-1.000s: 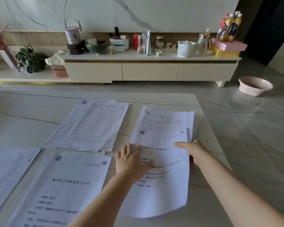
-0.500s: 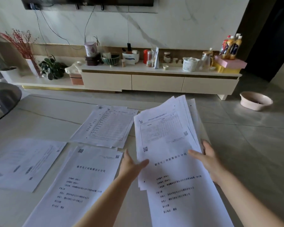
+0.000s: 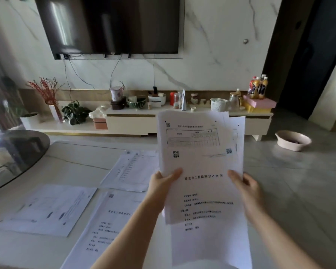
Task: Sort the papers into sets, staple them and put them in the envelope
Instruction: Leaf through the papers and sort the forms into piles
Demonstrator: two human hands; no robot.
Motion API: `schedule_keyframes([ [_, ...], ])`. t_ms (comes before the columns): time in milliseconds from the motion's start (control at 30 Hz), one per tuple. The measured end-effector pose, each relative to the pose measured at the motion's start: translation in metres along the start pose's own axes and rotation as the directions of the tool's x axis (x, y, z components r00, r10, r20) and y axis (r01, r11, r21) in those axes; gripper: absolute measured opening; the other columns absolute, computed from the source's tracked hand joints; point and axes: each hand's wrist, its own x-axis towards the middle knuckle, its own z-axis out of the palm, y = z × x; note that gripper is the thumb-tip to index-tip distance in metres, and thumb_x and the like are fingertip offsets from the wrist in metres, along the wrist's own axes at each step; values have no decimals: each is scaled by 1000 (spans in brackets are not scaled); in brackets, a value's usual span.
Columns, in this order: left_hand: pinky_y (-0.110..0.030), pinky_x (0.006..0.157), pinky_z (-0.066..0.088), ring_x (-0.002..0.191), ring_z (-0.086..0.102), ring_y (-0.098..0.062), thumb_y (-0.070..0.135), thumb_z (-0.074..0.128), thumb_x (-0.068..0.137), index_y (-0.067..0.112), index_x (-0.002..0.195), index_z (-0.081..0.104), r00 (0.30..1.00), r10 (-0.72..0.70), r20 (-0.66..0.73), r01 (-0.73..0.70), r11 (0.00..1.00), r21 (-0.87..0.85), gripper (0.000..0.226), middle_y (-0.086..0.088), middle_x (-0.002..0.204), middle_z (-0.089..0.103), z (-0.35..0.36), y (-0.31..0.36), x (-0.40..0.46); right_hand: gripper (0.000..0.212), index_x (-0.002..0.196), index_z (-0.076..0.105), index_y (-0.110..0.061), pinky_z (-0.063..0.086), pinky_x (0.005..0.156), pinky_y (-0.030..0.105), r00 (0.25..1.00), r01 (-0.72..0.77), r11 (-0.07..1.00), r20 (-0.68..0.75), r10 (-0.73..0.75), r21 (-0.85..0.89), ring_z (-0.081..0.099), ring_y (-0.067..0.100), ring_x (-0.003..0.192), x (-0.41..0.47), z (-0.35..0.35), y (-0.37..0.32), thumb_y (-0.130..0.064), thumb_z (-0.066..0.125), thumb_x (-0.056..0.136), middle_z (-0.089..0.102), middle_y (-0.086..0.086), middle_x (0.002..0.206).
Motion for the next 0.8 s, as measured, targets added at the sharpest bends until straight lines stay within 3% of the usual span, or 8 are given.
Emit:
schedule_keyframes([
  [100,-31,59,58,68,72,-23,28,79,75,2,87,70,995,80,-58,-77,996,53,30,-8,76,74,4,12,-3,15,90,68,-10,52,72,40,999,25,1000,41,-25,-7,66,28,76,4,-6,-14,-22,73,82,72,17,84],
  [133,-32,61,59,70,72,-23,29,79,74,1,88,70,993,100,-59,-96,993,70,32,-9,76,75,6,14,-3,7,90,68,-15,54,75,41,999,29,999,41,-28,-24,68,27,78,9,-9,-14,-12,70,84,74,9,86],
  [233,-30,58,58,66,72,-20,28,78,76,4,81,71,985,165,-56,-159,982,97,25,-6,72,74,12,18,-1,16,93,68,-17,54,71,33,997,57,998,49,-55,-33,69,15,76,17,-12,-18,-4,66,85,75,-6,82],
  [433,-30,63,58,75,72,-17,17,78,77,16,97,65,965,261,-28,-256,958,127,24,-2,86,74,10,11,9,20,104,66,-13,55,70,30,993,53,998,104,-56,30,71,18,83,24,-9,-11,-8,67,84,75,1,93],
  [533,-29,64,57,77,70,-19,14,72,82,20,96,64,972,230,-39,-217,953,212,17,-5,91,72,2,-15,12,22,102,65,-15,54,73,35,990,14,1000,140,-12,-17,70,24,87,23,-6,11,-6,69,82,74,2,92],
  [633,-28,71,54,92,65,-16,17,70,84,25,111,59,972,230,-47,-210,942,261,29,1,103,67,-4,-39,17,29,101,63,-18,54,77,38,992,-19,998,124,27,-67,69,23,89,22,-2,34,-3,74,78,74,-2,89],
  [733,-33,78,54,97,61,-17,22,71,84,22,119,48,981,192,-42,-174,947,272,42,1,107,62,-5,-48,23,45,110,57,-15,54,85,46,989,-49,995,136,61,-87,67,27,97,25,0,53,-19,77,70,70,8,102],
  [800,-35,76,55,95,62,-20,19,69,86,16,118,47,981,193,-39,-175,945,276,40,-4,106,62,-4,-48,30,35,108,54,-19,51,89,51,991,-33,992,124,48,-119,64,30,101,30,1,59,-15,72,78,66,10,105],
])
